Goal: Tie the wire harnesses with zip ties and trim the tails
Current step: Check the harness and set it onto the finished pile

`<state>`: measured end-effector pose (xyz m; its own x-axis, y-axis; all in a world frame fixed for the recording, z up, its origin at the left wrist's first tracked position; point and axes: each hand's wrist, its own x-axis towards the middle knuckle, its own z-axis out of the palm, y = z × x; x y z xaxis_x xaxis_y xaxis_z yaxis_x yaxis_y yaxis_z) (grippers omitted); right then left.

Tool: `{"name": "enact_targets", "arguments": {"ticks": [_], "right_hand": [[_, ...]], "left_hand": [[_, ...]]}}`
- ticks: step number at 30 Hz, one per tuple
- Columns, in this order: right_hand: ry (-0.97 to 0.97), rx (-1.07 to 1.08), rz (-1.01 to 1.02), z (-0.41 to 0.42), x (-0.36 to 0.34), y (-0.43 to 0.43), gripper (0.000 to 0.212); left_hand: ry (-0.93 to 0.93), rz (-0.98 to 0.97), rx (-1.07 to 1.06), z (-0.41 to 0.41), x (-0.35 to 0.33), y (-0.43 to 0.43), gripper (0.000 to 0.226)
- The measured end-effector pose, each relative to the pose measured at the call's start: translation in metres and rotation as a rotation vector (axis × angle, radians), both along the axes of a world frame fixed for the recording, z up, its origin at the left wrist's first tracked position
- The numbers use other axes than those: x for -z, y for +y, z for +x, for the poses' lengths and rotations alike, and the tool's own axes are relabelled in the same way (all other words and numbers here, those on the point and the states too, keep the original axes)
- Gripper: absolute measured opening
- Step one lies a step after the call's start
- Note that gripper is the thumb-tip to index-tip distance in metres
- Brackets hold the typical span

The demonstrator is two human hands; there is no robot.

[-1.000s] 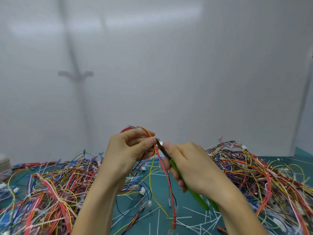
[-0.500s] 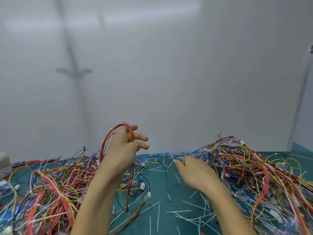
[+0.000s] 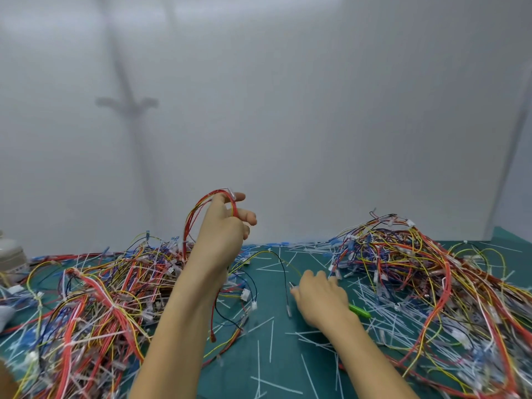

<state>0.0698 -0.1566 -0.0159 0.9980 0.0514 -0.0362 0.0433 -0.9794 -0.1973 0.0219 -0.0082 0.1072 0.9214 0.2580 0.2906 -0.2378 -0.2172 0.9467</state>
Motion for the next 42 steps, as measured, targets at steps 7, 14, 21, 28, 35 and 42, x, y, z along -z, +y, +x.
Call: {"name": "enact_targets", "arguments": {"ticks": [7, 14, 21, 28, 35, 42], "right_hand": [[0.018, 0.033, -0.059, 0.002, 0.006, -0.004, 0.051], [-0.678, 0.115, 0.595, 0.001, -0.028, -0.001, 0.013], [-0.781, 0.096, 1.343, -0.009, -0.067, -0.012, 0.009], [0.354, -0.024, 1.395, -0.015, -0.074, -0.012, 0.086], [0.188, 0.003, 1.822, -0.013, -0.086, -0.027, 0.029], [-0.063, 0.018, 1.779, -0.017, -0.094, -0.033, 0.023]], "left_hand": [[-0.123, 0.130, 0.055, 0.002, 0.002, -0.003, 0.056], [-0.227, 0.213, 0.176, -0.003, -0.001, -0.009, 0.078], [-0.322, 0.208, 0.208, -0.004, -0.002, -0.005, 0.085], [-0.464, 0.390, 0.384, -0.010, -0.001, -0.010, 0.082], [-0.203, 0.585, 0.706, -0.016, -0.006, 0.007, 0.070], [0.215, 1.147, 0.469, -0.008, 0.014, 0.015, 0.081]]}}
